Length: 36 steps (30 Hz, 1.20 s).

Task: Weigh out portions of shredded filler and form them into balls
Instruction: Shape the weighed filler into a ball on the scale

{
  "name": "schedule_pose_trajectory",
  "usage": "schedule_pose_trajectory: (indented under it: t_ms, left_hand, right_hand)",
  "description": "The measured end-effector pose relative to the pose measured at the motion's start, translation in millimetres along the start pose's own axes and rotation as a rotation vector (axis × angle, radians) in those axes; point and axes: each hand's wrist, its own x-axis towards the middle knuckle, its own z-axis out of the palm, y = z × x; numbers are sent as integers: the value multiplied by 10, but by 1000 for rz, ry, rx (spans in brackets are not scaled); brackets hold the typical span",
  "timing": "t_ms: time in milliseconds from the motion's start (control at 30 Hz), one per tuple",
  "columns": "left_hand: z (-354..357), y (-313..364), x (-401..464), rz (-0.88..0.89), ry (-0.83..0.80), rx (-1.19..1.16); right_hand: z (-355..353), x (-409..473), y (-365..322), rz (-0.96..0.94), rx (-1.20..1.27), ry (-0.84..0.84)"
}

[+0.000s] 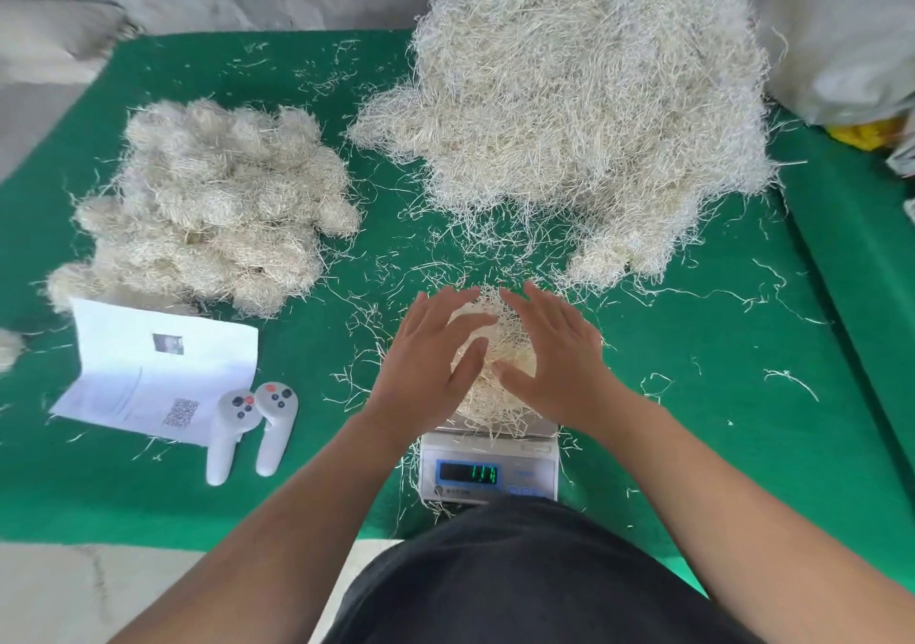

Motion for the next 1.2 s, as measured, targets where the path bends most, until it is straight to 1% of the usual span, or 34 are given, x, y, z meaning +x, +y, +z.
schedule_pose_trajectory:
  t_ms: [133, 267, 333, 367, 400, 500, 533, 567, 600, 667, 733, 800, 833, 900, 933, 967, 1000, 1033, 1067, 1100, 1133, 1167, 1200]
  left_hand:
    - [60, -46, -34, 54, 17, -33]
    - [95, -96, -57, 50, 35, -26]
    - [123, -119, -80, 17, 35, -33]
    - [152, -120, -85, -52, 30, -59]
    - [196, -105, -79, -173, 13, -120]
    - [342, 22, -11, -642, -96, -458]
    - [378, 69, 21, -733, -127, -570]
    - [414, 115, 53, -782, -141, -663]
    - [445, 158, 81, -810, -141, -753]
    - [471, 258, 194, -838, -96, -924]
    - [445, 356, 363, -858, -1, -1025]
    - [361, 445, 534, -879, 155, -1076]
    - [293, 464, 633, -922, 248, -1125]
    - [91, 445, 828, -1036, 383, -1330]
    - [-21, 431, 916, -1036, 413, -1461]
    - [-125, 433, 1003, -993, 412, -1581]
    - [-222, 485, 1084, -942, 390, -1670]
    - [-279, 548, 1147, -892, 366, -1718]
    - [-305, 641, 1192, -843, 347, -1716]
    - [-297, 735, 1216, -818, 336, -1626]
    - [-286, 825, 1218, -785, 349, -1502]
    - [-259, 879, 1209, -734, 391, -1367]
    - [-248, 927, 1202, -664, 402, -1252]
  right_hand:
    - [31, 14, 11, 26, 3, -30]
    - [60, 3, 22, 32, 7, -26]
    - [85, 7, 31, 41, 17, -34]
    - [111, 7, 34, 56, 19, -50]
    - [154, 11, 46, 78, 24, -76]
    - [342, 40, 41, 235, 5, -240]
    - [415, 63, 25, 290, -6, -281]
    - [478, 95, -7, 323, 17, -285]
    - [518, 139, -55, 348, 103, -243]
    - [494, 232, -178, 442, 469, -107]
    - [351, 318, -301, 497, 814, 30]
    - [143, 375, -436, 483, 1043, 127]
    - [42, 397, -498, 460, 1149, 157]
    - [-136, 397, -646, 376, 1295, 233]
    - [-216, 382, -711, 325, 1293, 316]
    - [-288, 368, -768, 293, 1224, 417]
    - [-357, 353, -812, 287, 1142, 484]
    - [-415, 350, -851, 280, 1118, 495]
    - [-482, 350, -909, 279, 1187, 434]
    - [-529, 372, -940, 279, 1301, 334]
    - [-599, 386, -974, 298, 1353, 255]
    - [-668, 399, -980, 298, 1371, 220]
    - [-742, 400, -991, 298, 1363, 242]
